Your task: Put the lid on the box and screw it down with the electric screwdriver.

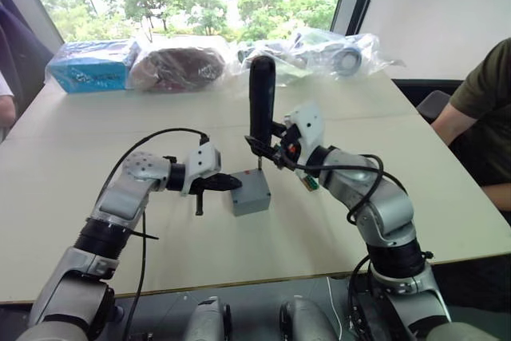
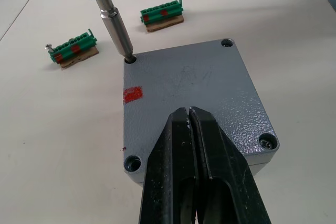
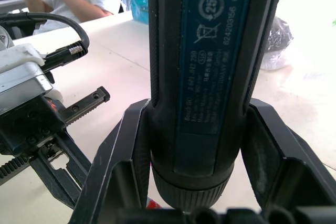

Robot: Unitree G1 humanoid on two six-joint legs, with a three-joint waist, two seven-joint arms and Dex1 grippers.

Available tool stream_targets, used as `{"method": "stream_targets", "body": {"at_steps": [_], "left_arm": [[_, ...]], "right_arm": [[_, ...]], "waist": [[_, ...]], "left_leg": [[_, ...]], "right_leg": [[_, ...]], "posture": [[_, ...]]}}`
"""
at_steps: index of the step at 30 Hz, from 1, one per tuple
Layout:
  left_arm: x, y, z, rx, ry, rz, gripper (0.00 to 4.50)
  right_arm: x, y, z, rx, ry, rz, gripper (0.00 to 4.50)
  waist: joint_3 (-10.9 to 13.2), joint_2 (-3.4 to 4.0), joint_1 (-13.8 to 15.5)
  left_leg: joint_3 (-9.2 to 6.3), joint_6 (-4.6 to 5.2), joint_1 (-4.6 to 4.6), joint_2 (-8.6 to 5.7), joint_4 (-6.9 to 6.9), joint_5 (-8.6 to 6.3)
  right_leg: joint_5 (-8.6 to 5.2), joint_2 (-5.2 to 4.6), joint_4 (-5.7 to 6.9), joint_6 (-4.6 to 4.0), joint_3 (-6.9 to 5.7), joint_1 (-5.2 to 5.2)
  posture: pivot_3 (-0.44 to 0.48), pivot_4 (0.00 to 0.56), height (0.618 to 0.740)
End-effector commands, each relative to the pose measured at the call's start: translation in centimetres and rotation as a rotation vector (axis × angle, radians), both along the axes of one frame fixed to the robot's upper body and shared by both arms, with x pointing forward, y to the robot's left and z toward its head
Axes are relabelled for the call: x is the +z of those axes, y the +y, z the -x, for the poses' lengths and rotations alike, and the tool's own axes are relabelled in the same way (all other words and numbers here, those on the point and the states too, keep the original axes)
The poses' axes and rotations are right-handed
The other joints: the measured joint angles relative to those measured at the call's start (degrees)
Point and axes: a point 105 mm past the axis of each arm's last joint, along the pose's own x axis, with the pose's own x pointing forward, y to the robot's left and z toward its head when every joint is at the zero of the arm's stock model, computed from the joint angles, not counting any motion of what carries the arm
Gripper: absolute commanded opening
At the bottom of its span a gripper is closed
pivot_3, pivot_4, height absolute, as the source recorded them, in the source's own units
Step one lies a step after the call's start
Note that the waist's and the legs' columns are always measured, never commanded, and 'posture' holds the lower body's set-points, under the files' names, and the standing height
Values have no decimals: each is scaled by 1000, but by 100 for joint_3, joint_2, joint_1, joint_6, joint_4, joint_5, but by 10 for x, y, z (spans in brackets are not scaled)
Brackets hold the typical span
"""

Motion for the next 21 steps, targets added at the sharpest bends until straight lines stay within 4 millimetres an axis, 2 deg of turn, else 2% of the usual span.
{"method": "stream_targets", "body": {"at_steps": [1,5,7,10,13,17,21], "left_arm": [[4,-4,4,-20,1,6,0],[16,-7,5,-32,-21,26,0],[26,-10,6,-45,-48,41,0],[44,-15,8,-70,-88,67,0],[56,-16,10,-82,-111,82,0],[75,-15,12,-98,-138,111,0],[92,-14,14,-106,-175,134,0]], "right_arm": [[32,-8,-2,-34,-31,-77,1879],[79,-20,3,-26,-54,-245,1879],[97,-34,3,-44,-40,-314,1879],[109,-59,0,-100,18,-332,1879],[103,-79,-5,-183,117,-243,1879],[89,-106,-10,-314,170,-3,1879],[62,-132,-12,-391,372,174,1879]], "waist": [[6,1,5],[84,19,5],[96,22,4],[115,21,8],[126,20,12],[149,33,-7],[177,41,-35]], "left_leg": [[-2,0,-16,0,5,0],[5,1,-43,-11,8,1],[9,2,-78,-13,14,2],[3,2,-121,-13,24,3],[3,2,-127,-15,23,3],[7,3,-126,-19,21,2],[8,3,-124,-21,21,3]], "right_leg": [[1,2,2,0,-2,-14],[4,6,5,4,-3,-39],[19,9,8,31,-3,-73],[40,17,10,64,-4,-106],[40,17,5,65,-9,-106],[40,17,0,64,-7,-106],[39,39,1,64,3,-110]], "posture": [[0,150,740],[0,150,740],[0,150,740],[0,150,740],[0,150,740],[0,150,740],[0,150,740]]}}
